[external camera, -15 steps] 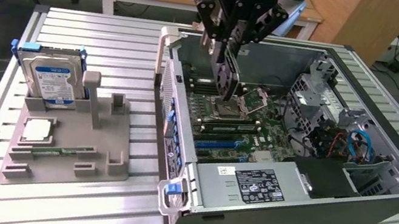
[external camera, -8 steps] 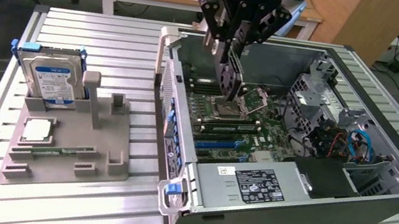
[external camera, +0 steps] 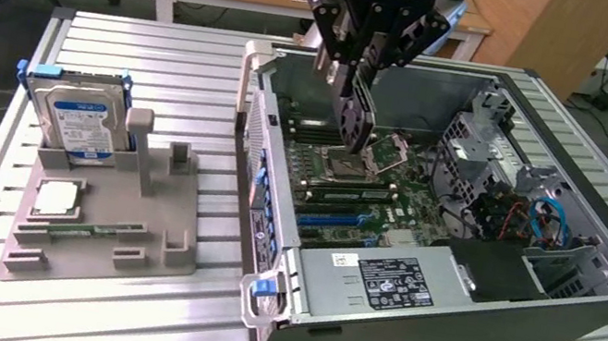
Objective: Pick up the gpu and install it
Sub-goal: 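Pick up the gpu and move the gpu toward the slot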
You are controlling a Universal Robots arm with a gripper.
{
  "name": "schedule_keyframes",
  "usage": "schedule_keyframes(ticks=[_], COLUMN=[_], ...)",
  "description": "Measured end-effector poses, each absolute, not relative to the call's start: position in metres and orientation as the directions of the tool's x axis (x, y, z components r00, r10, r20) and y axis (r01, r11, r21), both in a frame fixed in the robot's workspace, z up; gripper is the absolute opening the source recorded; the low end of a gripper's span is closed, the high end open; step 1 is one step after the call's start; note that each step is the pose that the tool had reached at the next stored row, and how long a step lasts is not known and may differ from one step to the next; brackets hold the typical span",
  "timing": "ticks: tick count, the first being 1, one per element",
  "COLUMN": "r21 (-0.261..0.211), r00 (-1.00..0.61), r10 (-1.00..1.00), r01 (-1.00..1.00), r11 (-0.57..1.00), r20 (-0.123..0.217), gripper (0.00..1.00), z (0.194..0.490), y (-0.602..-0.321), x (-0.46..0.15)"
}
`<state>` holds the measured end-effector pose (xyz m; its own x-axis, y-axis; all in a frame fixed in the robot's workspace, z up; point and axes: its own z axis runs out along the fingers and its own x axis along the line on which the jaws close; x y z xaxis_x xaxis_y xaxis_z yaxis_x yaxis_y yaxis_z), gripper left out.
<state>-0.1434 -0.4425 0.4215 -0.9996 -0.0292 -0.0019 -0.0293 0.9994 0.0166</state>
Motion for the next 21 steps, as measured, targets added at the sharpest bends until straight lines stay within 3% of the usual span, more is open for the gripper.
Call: schedule_keyframes(ticks=[21], r21=[0.017], r00=[-1.0], r10=[-0.029], r01=[-0.029], r11=[0.999], r20=[-0.001], gripper=[0.26], z=[0.421], y=[-0.443], x=[-0.13])
